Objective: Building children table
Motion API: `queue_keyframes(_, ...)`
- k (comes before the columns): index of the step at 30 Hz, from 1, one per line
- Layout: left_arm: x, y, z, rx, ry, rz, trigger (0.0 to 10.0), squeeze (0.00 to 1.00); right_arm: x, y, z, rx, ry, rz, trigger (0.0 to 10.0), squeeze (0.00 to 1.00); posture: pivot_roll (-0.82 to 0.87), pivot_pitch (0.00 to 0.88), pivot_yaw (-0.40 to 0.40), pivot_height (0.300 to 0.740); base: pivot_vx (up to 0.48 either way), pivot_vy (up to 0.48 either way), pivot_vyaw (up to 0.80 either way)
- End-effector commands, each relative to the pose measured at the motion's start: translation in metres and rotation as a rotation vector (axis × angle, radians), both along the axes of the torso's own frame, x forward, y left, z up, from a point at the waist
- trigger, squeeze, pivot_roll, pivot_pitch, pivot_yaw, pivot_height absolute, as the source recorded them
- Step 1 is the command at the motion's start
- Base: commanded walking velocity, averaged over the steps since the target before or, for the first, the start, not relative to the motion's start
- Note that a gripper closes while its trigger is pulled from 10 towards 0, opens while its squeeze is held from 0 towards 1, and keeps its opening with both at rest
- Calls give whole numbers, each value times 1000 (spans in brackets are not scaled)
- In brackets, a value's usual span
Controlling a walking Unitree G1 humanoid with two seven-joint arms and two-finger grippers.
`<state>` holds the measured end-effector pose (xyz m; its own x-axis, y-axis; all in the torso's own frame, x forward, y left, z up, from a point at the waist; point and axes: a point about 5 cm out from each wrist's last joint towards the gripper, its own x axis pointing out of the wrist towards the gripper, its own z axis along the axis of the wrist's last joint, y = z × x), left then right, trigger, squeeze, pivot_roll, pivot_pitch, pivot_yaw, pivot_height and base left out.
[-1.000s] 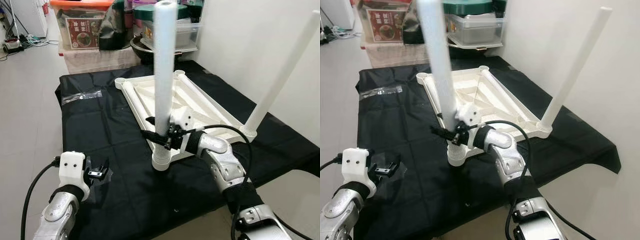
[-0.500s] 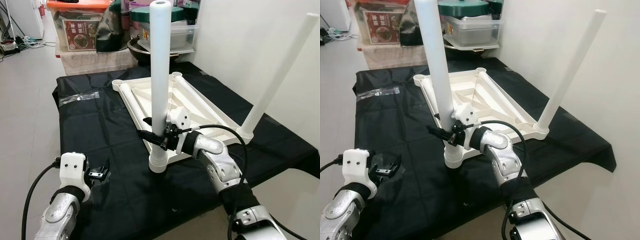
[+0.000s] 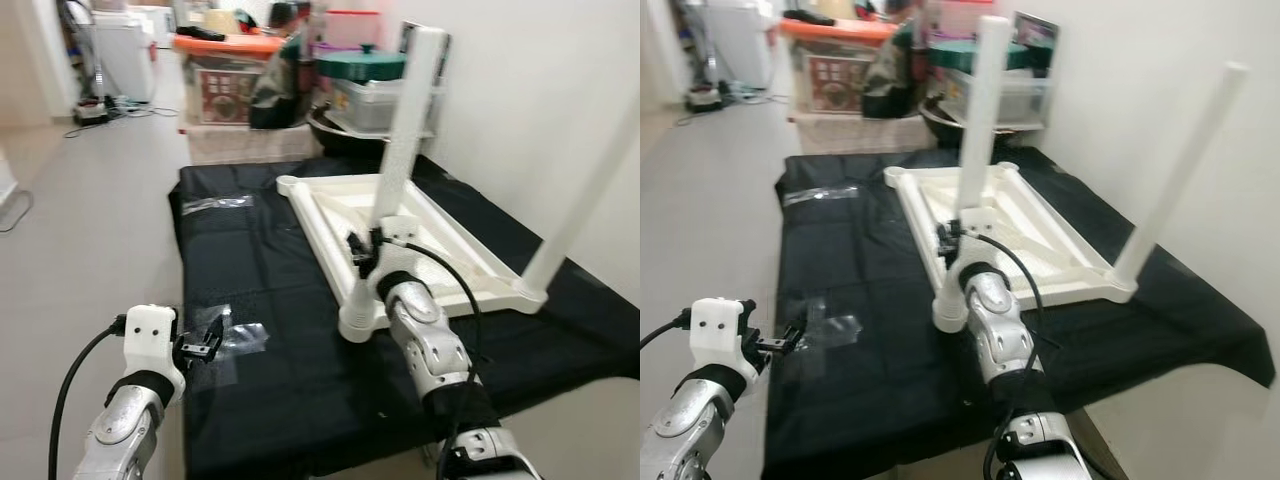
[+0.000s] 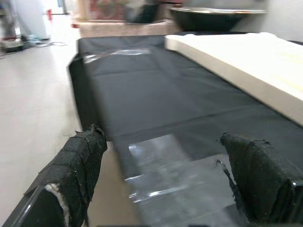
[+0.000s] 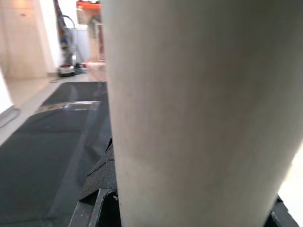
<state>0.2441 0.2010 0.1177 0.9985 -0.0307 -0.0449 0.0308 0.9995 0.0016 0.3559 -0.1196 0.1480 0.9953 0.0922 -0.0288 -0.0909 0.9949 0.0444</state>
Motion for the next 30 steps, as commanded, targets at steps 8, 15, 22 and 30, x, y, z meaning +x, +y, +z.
queue_keyframes(8, 3, 3, 0, 19, 1, 16, 10000, 0, -15, -26, -33, 6, 171, -185, 0, 0, 31, 0, -59, 740, 0, 0, 0)
queue_keyframes(15, 6, 6, 2, 29, -3, 31, 10000, 0, -19, -31, -36, 22, 218, -303, 0, 0, 31, 0, -56, 740, 0, 0, 0)
queue_keyframes(22, 5, 12, 0, 29, -3, 72, 10000, 0, -29, -33, -27, 56, 138, -334, 0, 0, 20, 0, -46, 740, 0, 0, 0)
queue_keyframes(30, 13, 10, 5, 32, -19, 56, 10000, 0, -9, -17, 0, 211, 110, -196, 0, 0, 19, 0, -42, 740, 0, 0, 0)
